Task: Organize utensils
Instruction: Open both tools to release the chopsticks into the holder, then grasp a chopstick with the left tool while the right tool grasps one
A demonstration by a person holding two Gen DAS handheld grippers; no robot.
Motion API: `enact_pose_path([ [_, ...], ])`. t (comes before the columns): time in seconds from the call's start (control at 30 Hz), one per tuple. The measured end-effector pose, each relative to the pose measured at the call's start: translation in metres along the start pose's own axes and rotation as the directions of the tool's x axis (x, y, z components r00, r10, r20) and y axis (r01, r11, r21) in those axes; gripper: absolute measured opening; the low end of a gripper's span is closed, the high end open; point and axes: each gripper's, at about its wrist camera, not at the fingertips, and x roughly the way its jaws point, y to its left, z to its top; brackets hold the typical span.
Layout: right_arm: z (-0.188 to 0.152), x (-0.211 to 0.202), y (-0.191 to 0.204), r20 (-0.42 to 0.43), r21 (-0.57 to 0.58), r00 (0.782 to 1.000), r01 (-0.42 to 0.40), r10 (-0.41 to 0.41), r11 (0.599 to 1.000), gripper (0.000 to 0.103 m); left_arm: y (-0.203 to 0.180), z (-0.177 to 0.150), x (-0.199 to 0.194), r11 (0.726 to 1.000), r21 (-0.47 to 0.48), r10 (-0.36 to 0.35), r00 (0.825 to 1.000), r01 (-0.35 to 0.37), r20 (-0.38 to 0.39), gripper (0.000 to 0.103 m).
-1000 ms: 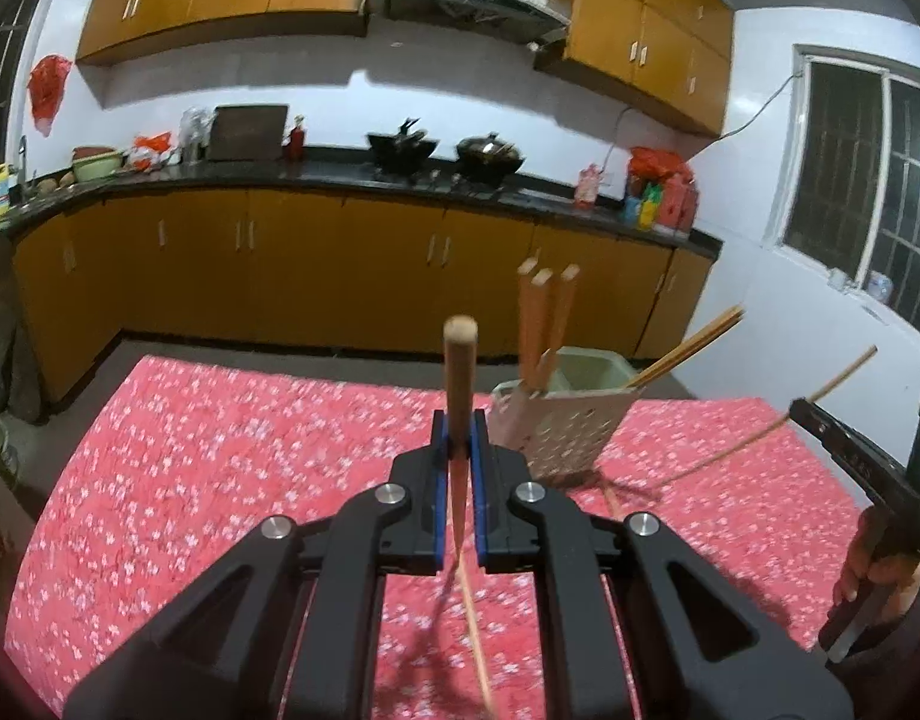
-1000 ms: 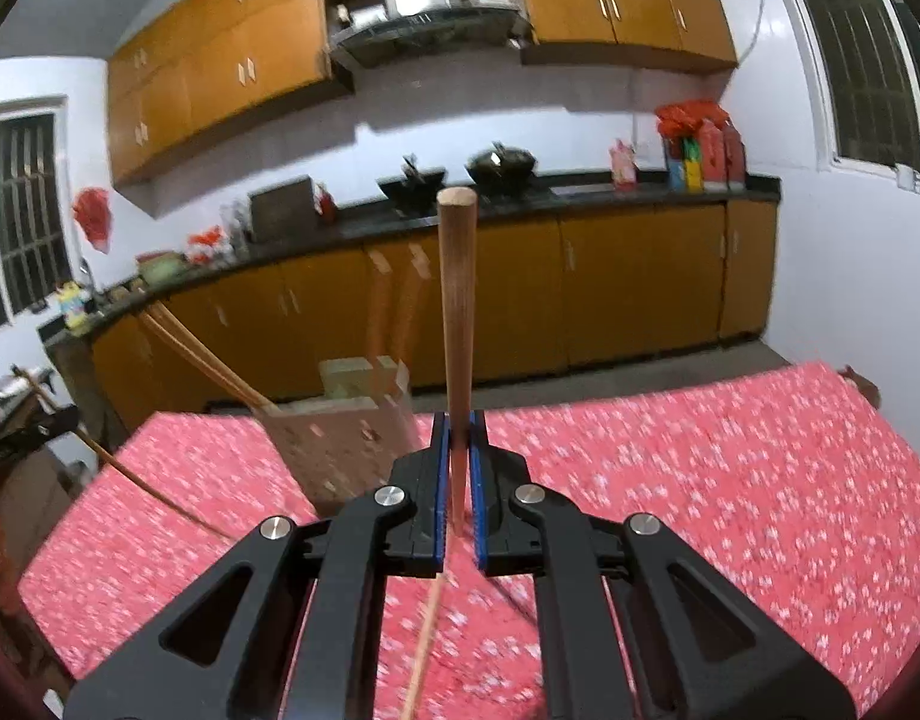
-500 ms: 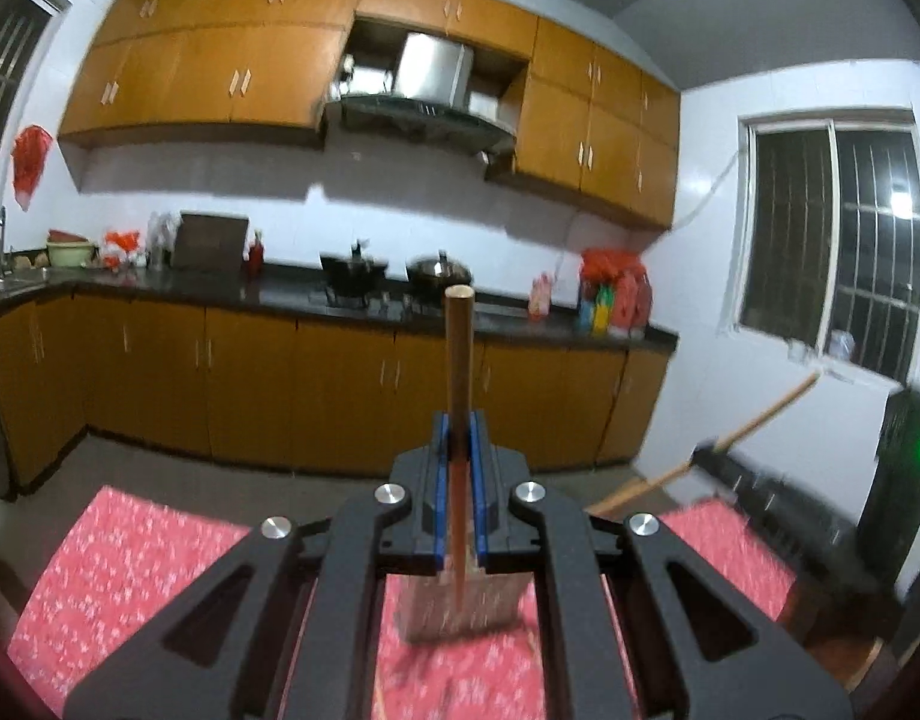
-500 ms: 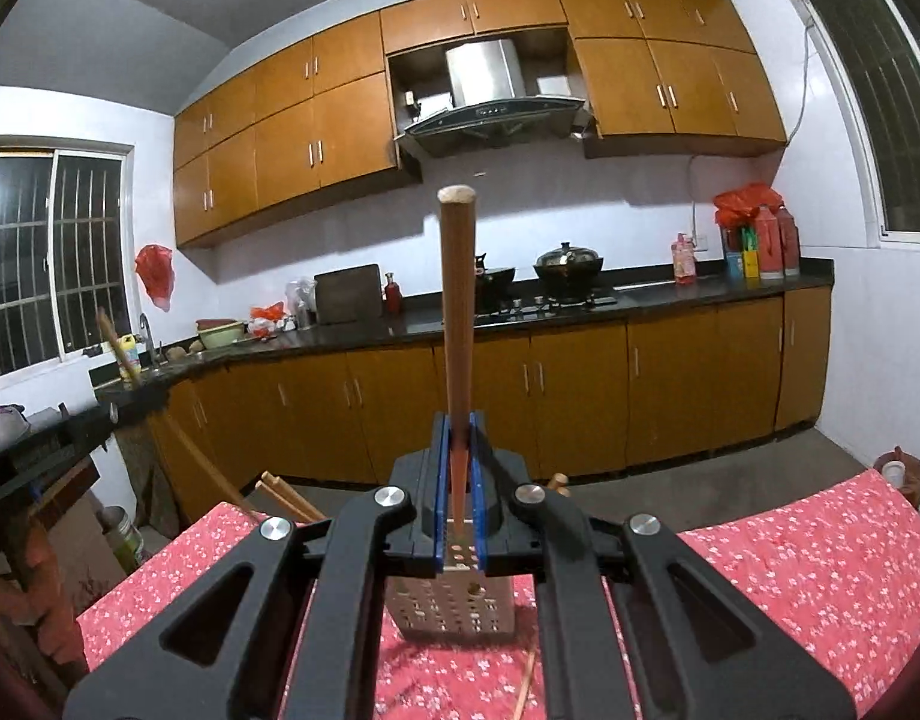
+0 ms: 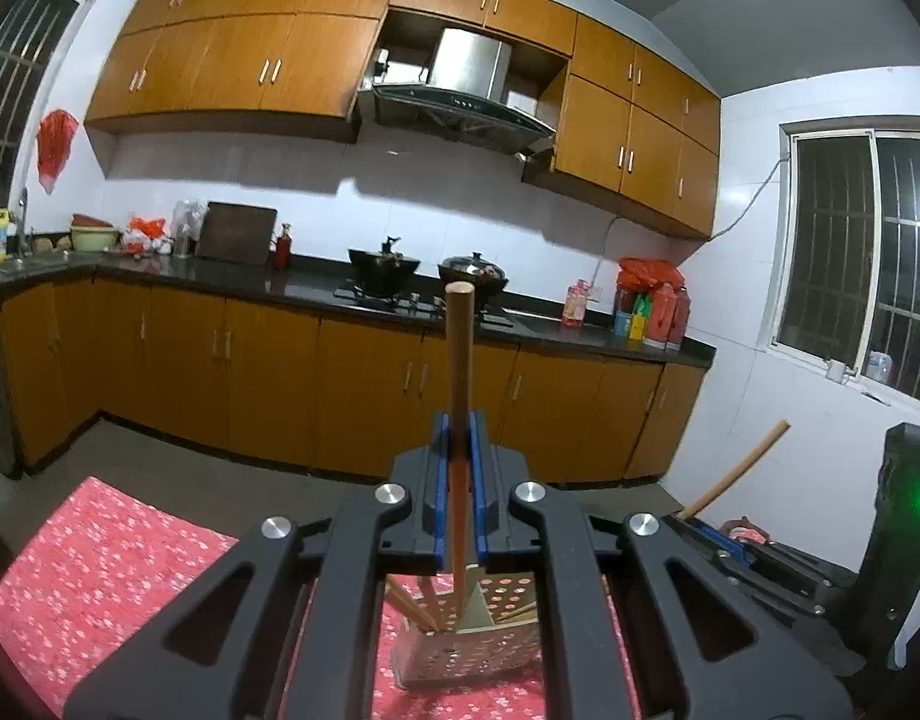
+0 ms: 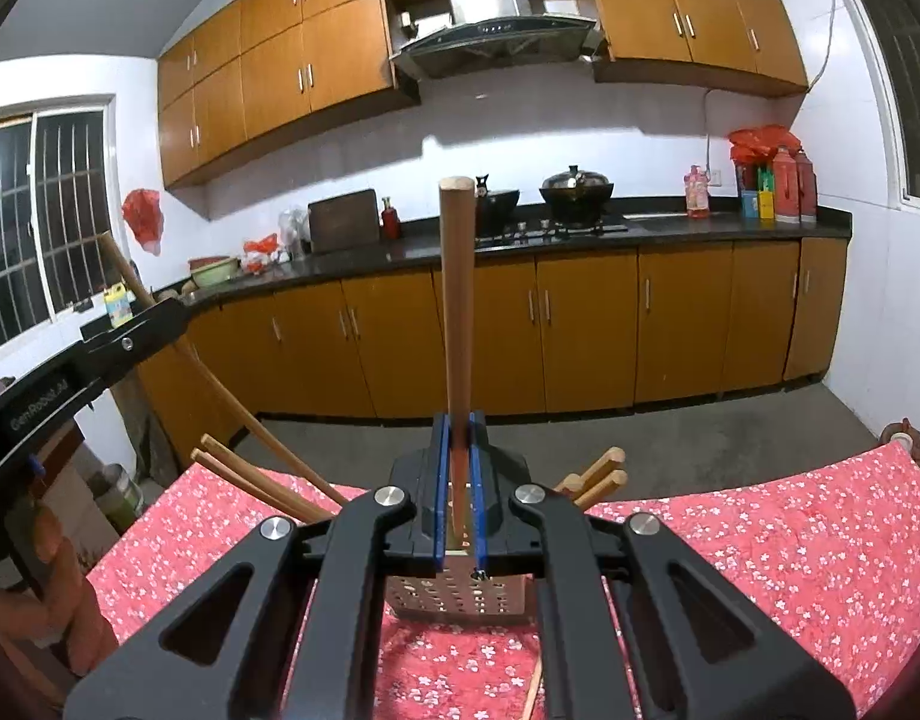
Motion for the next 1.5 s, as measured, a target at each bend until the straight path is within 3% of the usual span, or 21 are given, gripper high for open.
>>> enact_pose_path([
  [0.1,0.000,0.008,-0.001,-0.033,0.011,0.999,0.006,-0.006,1.000,0.008,0.002,-0.007,0.010,1.000,-0.003,-0.008,0.999,0.008,-0.033,0.008],
  [0.23,-0.003,0.004,-0.001,-0.026,0.018,1.000,0.007,-0.006,1.000,0.035,0.005,-0.011,0.011,1.000,0.000,-0.005,0.999,0.005,-0.043,0.010],
  [0.7,0.002,-0.035,-0.014,0.057,0.028,0.997,0.053,-0.054,0.998,0.036,0.024,-0.008,-0.029,0.999,-0.032,0.012,1.000,-0.012,-0.012,0.027],
  [0.77,-0.004,-0.039,-0.025,0.048,0.041,0.996,0.079,-0.080,0.996,0.039,0.034,-0.016,-0.042,0.999,-0.034,0.031,0.999,-0.031,-0.021,0.031],
  [0.9,-0.033,-0.033,-0.048,-0.046,0.067,0.990,0.140,-0.137,0.988,0.040,0.057,-0.043,-0.054,0.995,-0.038,0.087,0.992,-0.091,-0.094,0.035],
  [1.03,-0.090,-0.004,-0.066,-0.240,0.080,0.959,0.176,-0.152,0.981,0.040,0.079,-0.087,-0.050,0.988,-0.027,0.141,0.964,-0.150,-0.225,0.035],
  [1.17,-0.143,0.015,-0.061,-0.384,0.093,0.920,0.126,-0.082,0.988,0.032,0.096,-0.140,-0.040,0.981,-0.029,0.166,0.914,-0.190,-0.369,0.035],
  [1.33,-0.187,0.027,-0.036,-0.478,0.064,0.877,0.083,-0.042,0.995,0.028,0.098,-0.186,-0.036,0.982,-0.025,0.155,0.872,-0.188,-0.465,0.035],
  [1.5,-0.202,0.034,-0.030,-0.501,0.050,0.864,0.090,-0.053,0.995,0.025,0.090,-0.212,-0.037,0.985,0.013,0.154,0.851,-0.170,-0.503,0.035],
])
